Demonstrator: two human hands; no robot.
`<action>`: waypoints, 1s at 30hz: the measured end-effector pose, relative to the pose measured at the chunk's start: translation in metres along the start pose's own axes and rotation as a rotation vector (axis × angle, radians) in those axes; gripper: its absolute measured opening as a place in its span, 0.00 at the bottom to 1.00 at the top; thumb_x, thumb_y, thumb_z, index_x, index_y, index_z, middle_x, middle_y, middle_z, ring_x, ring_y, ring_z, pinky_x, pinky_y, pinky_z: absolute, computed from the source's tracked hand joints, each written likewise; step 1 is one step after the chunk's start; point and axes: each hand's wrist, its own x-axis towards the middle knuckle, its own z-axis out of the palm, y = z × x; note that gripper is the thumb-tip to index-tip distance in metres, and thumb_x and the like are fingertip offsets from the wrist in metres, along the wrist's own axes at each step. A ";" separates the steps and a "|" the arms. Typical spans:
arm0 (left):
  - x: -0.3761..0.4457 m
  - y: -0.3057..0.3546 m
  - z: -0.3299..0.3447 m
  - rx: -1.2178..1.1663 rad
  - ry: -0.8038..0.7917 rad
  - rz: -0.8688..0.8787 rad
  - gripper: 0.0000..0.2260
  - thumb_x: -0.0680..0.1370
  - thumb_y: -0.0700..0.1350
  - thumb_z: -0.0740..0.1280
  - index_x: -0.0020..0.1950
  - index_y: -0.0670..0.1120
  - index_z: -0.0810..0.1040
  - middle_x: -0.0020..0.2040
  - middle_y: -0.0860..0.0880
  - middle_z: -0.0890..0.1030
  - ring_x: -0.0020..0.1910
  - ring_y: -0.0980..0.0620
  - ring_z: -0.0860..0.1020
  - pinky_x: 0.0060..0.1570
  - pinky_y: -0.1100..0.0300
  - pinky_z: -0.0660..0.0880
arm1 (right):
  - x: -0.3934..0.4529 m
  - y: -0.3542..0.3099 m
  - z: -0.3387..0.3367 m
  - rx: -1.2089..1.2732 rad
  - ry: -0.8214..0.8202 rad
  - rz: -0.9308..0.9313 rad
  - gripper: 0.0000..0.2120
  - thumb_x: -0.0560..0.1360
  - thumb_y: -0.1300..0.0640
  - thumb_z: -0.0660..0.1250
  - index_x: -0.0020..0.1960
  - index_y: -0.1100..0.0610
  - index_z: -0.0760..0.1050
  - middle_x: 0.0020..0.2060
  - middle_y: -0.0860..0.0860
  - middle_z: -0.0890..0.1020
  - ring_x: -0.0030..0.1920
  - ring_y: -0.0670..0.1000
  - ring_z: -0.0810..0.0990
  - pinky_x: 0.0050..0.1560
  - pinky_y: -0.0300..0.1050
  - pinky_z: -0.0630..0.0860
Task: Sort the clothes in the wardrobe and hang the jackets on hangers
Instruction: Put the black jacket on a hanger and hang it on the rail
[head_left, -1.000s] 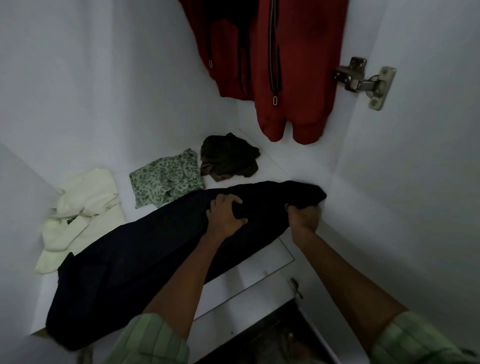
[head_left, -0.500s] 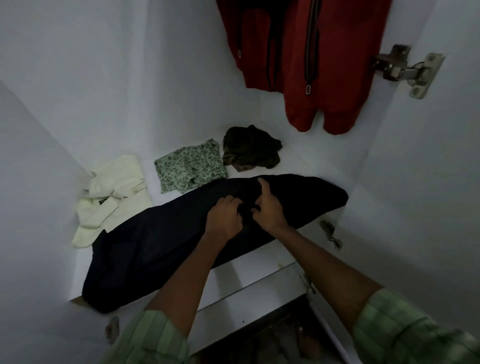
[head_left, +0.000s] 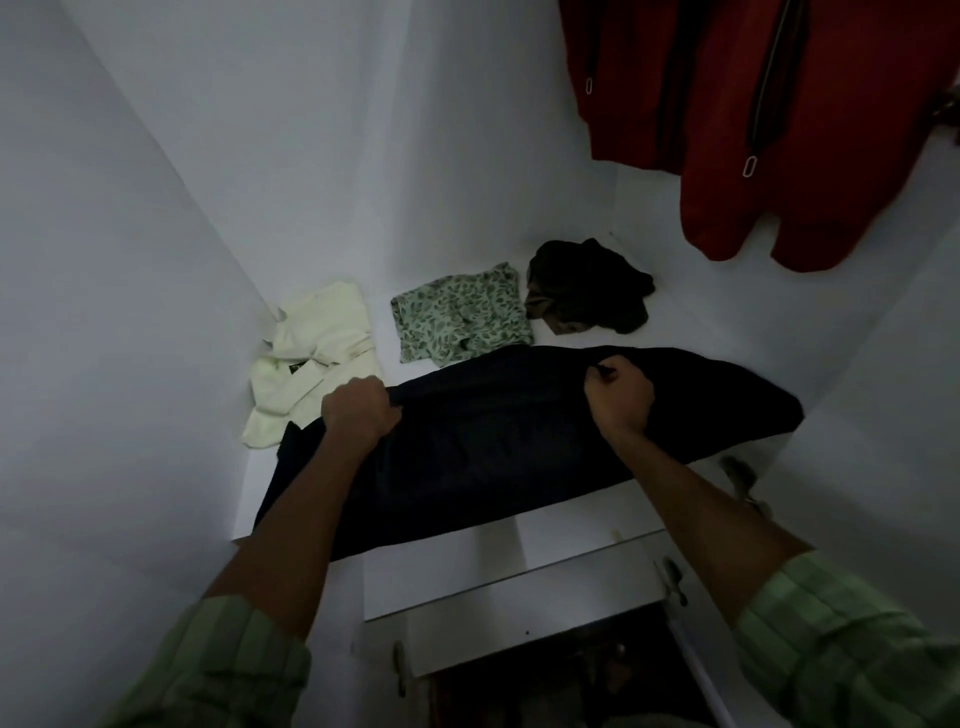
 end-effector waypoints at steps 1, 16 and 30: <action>0.005 0.008 -0.007 -0.054 0.066 -0.017 0.15 0.77 0.52 0.67 0.58 0.43 0.79 0.56 0.43 0.82 0.56 0.41 0.81 0.51 0.53 0.74 | 0.001 -0.001 0.002 0.069 0.036 0.023 0.12 0.77 0.50 0.69 0.41 0.58 0.79 0.35 0.50 0.82 0.38 0.52 0.81 0.43 0.47 0.80; 0.186 0.209 -0.079 -0.696 -0.109 0.449 0.42 0.78 0.37 0.69 0.83 0.43 0.44 0.79 0.39 0.58 0.77 0.41 0.63 0.75 0.50 0.61 | 0.099 0.013 0.010 0.341 0.182 0.170 0.16 0.76 0.70 0.63 0.54 0.56 0.83 0.45 0.51 0.84 0.48 0.50 0.83 0.55 0.51 0.82; 0.142 0.279 0.000 -0.127 0.090 1.077 0.22 0.73 0.51 0.70 0.66 0.62 0.74 0.82 0.49 0.55 0.76 0.41 0.58 0.69 0.38 0.61 | 0.090 0.011 0.008 0.301 0.075 0.068 0.13 0.72 0.69 0.66 0.42 0.54 0.85 0.40 0.45 0.85 0.41 0.42 0.83 0.44 0.34 0.79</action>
